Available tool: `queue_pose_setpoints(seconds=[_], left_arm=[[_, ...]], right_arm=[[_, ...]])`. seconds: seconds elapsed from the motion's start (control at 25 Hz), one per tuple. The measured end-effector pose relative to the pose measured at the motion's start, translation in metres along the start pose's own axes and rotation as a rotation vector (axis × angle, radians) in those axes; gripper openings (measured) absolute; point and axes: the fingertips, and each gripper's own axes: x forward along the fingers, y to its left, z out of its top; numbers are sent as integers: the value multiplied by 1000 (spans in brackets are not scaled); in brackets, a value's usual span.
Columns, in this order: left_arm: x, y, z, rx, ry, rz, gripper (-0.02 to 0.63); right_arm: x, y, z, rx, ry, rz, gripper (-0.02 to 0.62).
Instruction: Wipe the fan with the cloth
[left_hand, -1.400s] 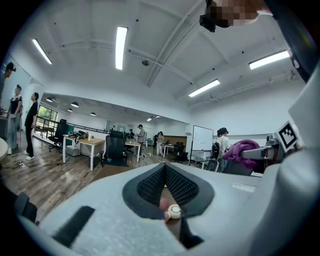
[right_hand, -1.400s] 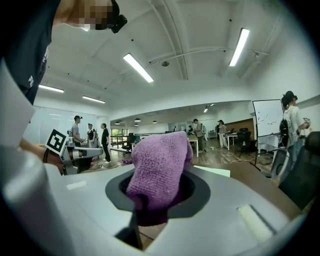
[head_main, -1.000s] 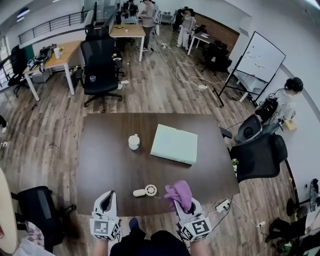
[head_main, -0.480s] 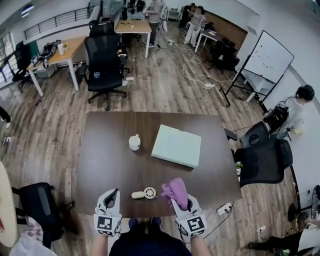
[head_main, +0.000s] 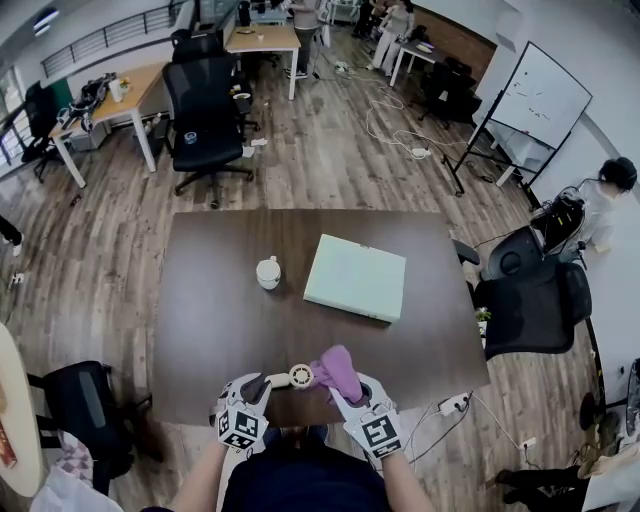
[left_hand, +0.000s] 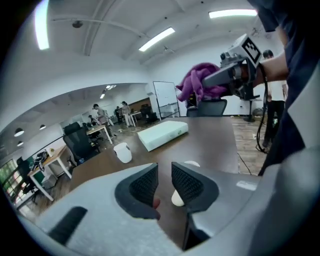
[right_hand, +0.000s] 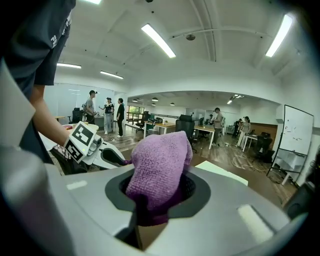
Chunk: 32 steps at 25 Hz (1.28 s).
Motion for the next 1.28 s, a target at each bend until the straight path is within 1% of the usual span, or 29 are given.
queue_pose_setpoints(seconds=[0.08,0.16,0.32,0.4,0.48,0.6,0.68,0.84,1.0,1.04,1.12,1.28], left_arm=[[15,-9,-20,39,60,-70,101],[26,-17,-41,58,123,-139,146],[30,-26,-76,77,234,-208,185],[44,-38,-90,91,286,-260,228],[54,-46,-99,118,319,-306,244],[63,-50,-104,177,339,-341,244],[69,-51,-105,198,353,-361,247],[79,-51,-108,192,367,-380,249],[83,-50,-117,196,381,-405,249],[84,-49,-118,204,379,-404,243],[86,-46,-118,219,375,-405,209],[92,-45,-117,221,371,-414,206]], right_arm=[[7,2,-5,-2,12,11,110],[14,4,-10,-1,25,19,110],[18,12,-13,19,34,36,112],[12,8,-19,28,43,23,114],[8,6,-25,39,56,10,114],[7,10,-34,61,74,17,117],[8,13,-40,63,89,31,117],[16,21,-51,45,116,73,118],[33,29,-61,-1,152,122,123],[38,30,-63,-16,163,136,124],[49,32,-66,-45,184,165,126],[70,39,-77,-79,236,232,132]])
